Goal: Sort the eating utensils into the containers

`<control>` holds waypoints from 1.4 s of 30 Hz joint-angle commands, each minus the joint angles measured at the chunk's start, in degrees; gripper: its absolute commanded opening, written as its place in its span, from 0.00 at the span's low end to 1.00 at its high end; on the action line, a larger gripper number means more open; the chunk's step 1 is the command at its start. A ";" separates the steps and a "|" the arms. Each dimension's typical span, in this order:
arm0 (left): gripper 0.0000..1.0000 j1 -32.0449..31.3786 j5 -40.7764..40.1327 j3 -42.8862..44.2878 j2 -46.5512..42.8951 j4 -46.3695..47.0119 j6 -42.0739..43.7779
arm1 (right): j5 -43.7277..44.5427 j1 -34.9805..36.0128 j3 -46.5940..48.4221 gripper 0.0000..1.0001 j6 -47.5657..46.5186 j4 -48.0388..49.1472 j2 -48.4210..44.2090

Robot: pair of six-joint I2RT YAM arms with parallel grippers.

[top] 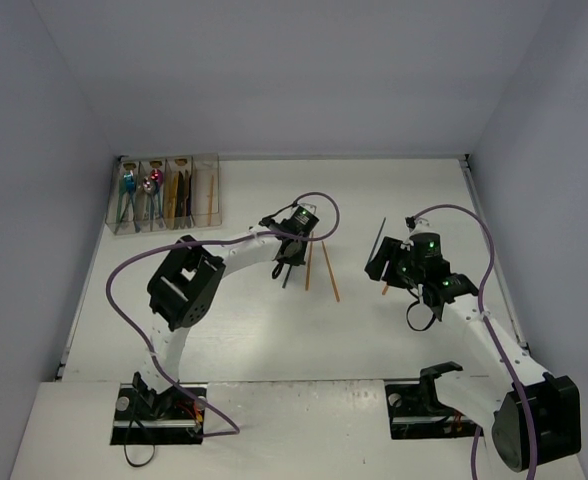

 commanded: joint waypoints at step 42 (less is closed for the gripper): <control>0.39 34.20 6.92 35.01 5.86 -8.44 13.09 | 14.31 -0.49 9.14 0.94 -5.20 -7.96 -5.35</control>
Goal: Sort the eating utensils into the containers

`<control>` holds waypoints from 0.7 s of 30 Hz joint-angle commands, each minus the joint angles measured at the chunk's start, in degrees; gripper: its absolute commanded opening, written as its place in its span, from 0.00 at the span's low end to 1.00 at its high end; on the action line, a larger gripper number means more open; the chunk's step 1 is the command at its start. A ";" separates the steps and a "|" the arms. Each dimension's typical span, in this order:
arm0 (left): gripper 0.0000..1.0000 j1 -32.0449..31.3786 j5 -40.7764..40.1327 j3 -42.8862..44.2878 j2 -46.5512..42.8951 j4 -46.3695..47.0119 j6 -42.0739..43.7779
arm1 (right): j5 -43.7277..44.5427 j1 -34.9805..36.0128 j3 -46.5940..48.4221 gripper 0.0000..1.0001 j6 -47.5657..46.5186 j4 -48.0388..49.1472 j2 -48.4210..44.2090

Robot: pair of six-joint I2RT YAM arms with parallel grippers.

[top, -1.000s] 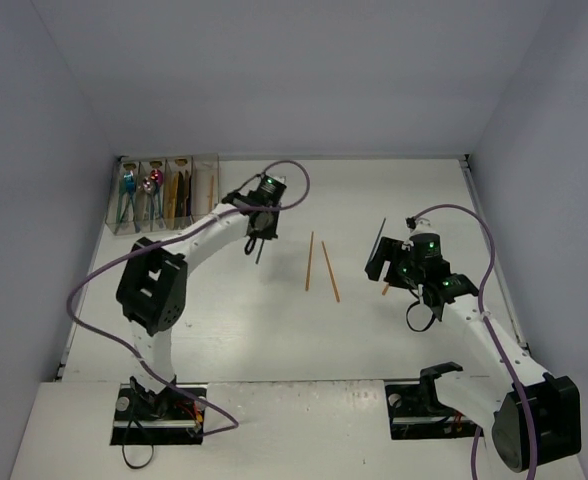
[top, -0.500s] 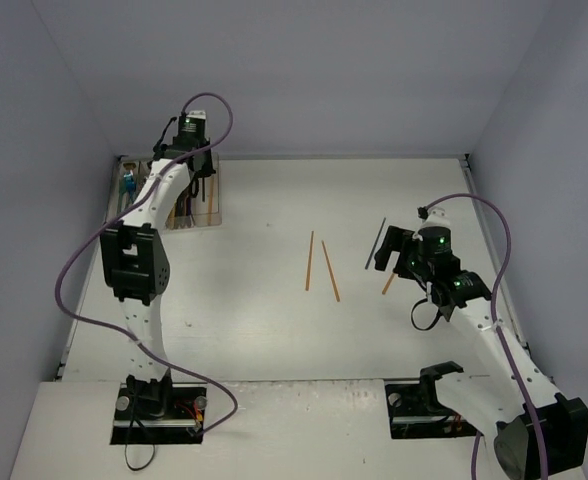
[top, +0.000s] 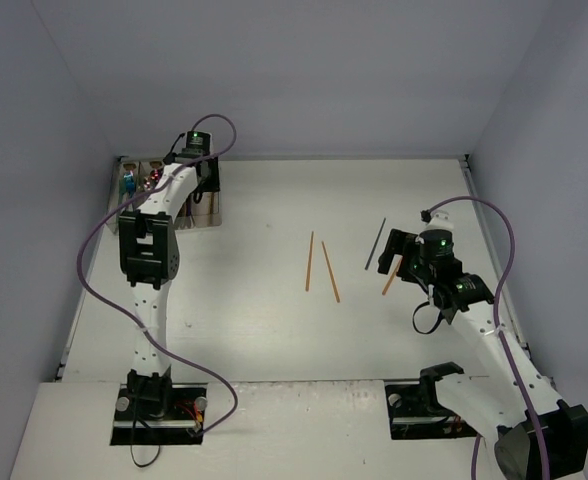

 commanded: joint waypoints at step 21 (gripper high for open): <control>0.59 -32.57 -2.74 -28.86 -25.31 7.05 -13.90 | 5.60 -0.51 2.59 1.00 0.52 1.08 -2.27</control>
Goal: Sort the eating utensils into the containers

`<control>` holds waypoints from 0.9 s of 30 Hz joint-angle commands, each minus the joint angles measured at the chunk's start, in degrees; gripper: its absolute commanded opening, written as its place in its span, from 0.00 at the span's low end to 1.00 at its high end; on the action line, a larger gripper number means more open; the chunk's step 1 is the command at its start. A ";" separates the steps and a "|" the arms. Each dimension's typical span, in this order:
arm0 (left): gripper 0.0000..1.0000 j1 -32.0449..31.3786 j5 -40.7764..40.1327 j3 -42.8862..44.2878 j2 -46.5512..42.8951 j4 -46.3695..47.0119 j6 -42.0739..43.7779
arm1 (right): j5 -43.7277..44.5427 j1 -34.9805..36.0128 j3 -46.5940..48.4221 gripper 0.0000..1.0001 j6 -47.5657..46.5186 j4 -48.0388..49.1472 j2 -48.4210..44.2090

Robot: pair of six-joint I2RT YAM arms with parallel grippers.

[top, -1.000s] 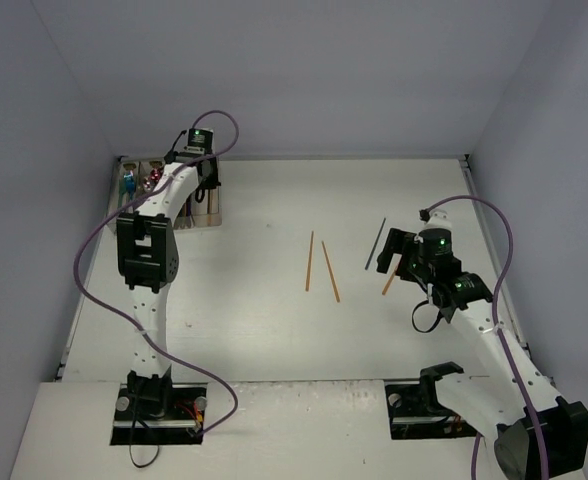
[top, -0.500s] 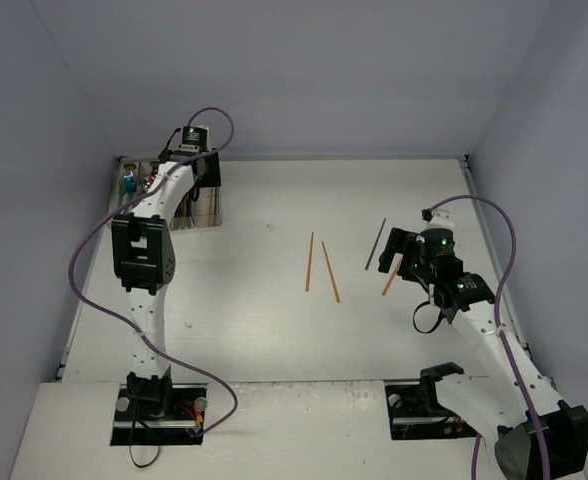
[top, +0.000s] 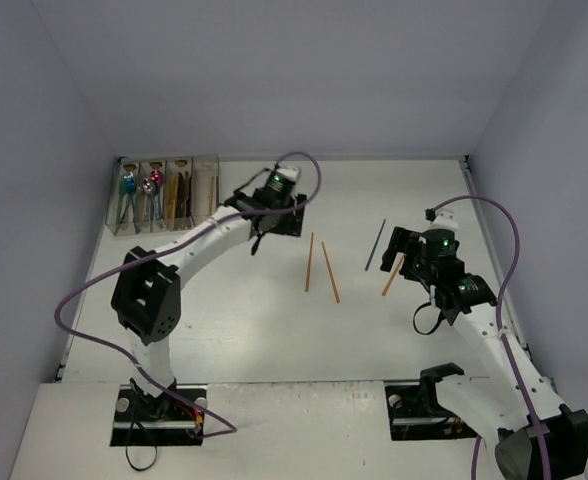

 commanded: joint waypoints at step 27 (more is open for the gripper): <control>0.01 -10.41 -7.79 1.35 16.95 -3.03 -8.15 | 3.16 -0.46 0.34 1.00 0.66 1.18 -3.16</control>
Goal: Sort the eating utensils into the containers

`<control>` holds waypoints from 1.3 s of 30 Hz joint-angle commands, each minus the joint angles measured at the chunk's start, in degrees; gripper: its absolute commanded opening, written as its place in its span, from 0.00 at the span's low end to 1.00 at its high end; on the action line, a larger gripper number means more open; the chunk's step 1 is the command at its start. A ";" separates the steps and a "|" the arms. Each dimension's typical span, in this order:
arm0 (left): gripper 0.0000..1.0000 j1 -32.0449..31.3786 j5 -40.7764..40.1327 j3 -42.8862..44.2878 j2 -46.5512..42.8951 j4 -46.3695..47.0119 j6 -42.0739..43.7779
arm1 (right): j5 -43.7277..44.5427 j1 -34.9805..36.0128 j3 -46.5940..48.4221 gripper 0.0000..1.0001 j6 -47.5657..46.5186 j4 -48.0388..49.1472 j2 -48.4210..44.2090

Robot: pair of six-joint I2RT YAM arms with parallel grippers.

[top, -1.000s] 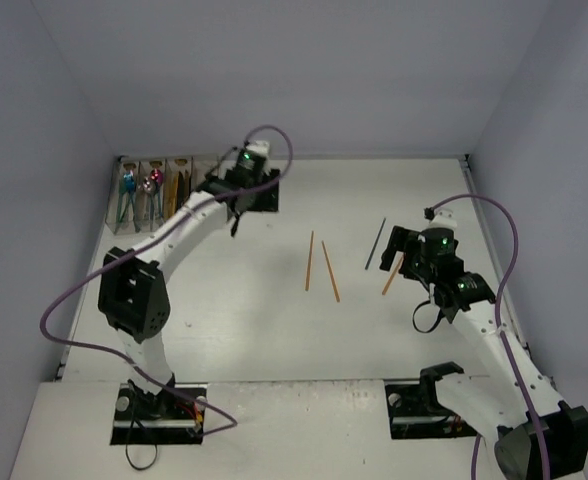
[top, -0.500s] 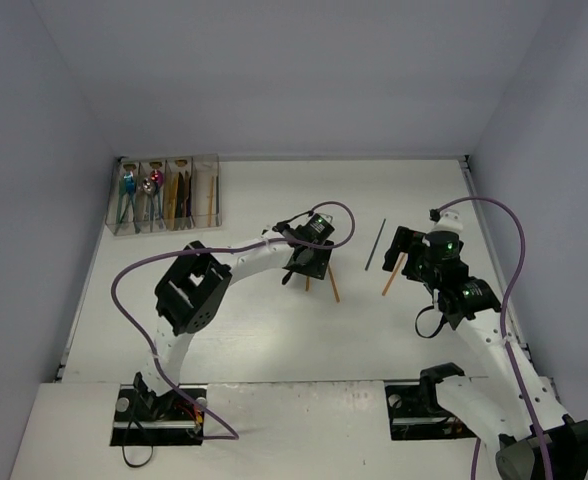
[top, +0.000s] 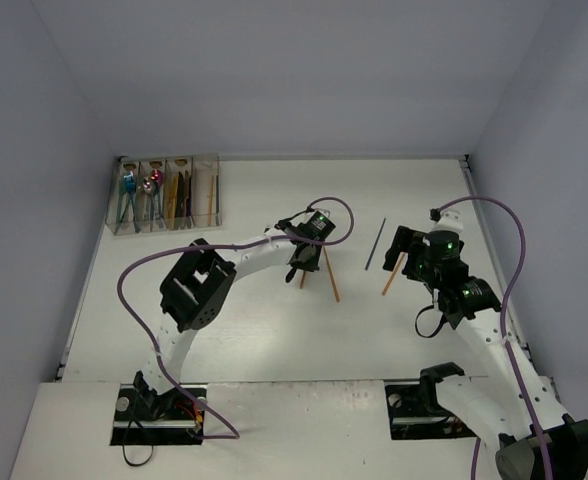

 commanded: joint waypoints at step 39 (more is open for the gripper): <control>0.50 35.39 0.80 26.63 0.25 -6.64 14.75 | -0.78 -0.42 -0.17 1.00 1.11 1.72 -0.18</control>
